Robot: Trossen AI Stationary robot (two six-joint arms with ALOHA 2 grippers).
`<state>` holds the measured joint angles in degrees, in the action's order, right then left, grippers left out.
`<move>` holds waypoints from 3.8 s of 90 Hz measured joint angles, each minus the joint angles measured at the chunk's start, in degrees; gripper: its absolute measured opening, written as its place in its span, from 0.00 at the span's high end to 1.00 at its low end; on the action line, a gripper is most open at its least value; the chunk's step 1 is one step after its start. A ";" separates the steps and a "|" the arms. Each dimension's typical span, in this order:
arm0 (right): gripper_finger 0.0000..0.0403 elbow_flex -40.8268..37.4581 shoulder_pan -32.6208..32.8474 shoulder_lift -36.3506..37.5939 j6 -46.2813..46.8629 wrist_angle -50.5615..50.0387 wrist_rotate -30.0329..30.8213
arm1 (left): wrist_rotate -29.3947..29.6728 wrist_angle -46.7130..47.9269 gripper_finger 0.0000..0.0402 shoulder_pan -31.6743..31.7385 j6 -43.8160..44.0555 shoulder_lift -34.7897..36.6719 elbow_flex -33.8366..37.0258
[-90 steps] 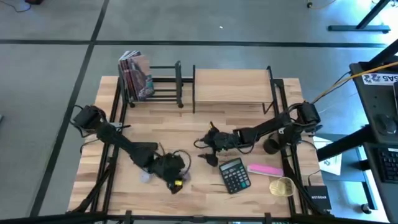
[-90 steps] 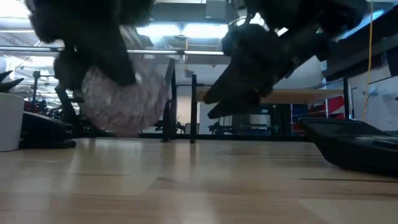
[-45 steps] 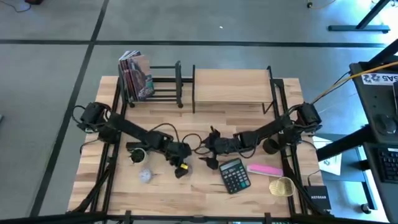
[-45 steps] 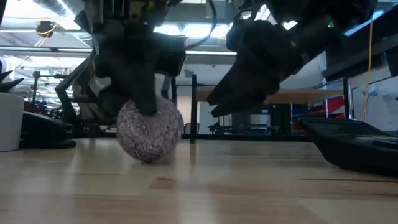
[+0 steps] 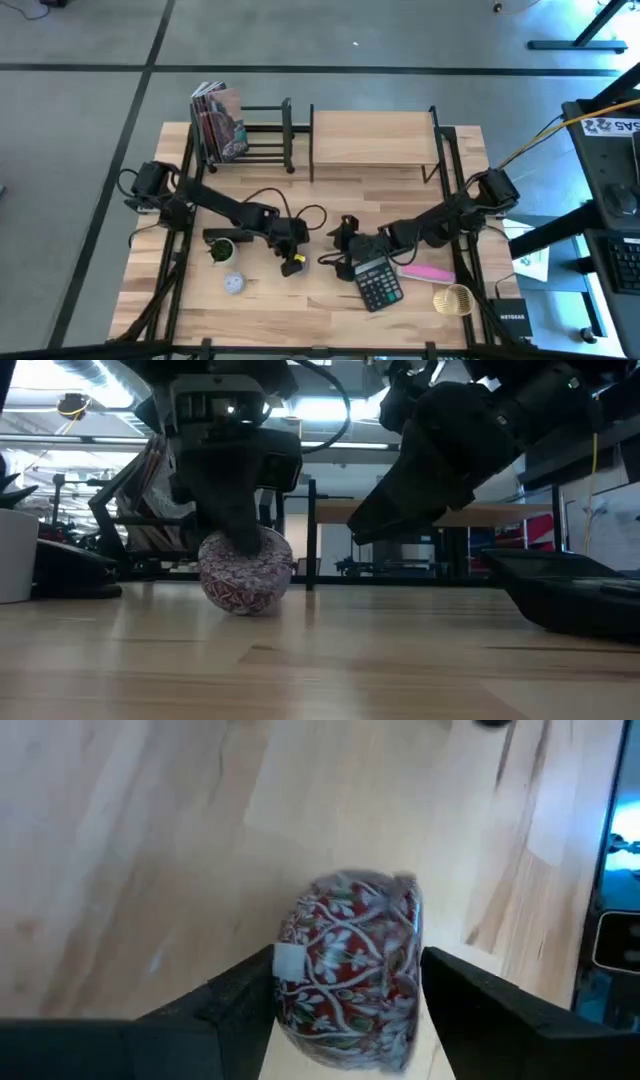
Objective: Stock shelves
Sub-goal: Remove the red scented candle jar from under the shelf, then remove the green book from the bookshelf
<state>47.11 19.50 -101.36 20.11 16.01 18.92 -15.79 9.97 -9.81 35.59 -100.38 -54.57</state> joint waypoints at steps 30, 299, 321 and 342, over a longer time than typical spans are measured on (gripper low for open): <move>0.07 0.02 -0.06 -1.30 4.82 0.78 3.02 | -9.25 6.99 0.44 2.55 -2.91 0.64 0.00; 1.00 30.12 11.24 -17.94 -8.62 -39.26 19.44 | 54.21 42.95 0.44 14.85 35.53 41.18 -0.07; 1.00 30.12 10.80 -18.14 -10.23 -33.10 17.19 | 52.12 54.05 0.44 18.06 29.37 40.65 -5.09; 1.00 30.12 9.10 -18.14 -13.10 -27.43 9.84 | 51.83 65.86 0.44 19.01 33.77 40.74 -9.42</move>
<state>77.23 28.60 -119.50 7.01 -11.42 28.75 36.04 75.83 9.20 69.35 -59.64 -63.98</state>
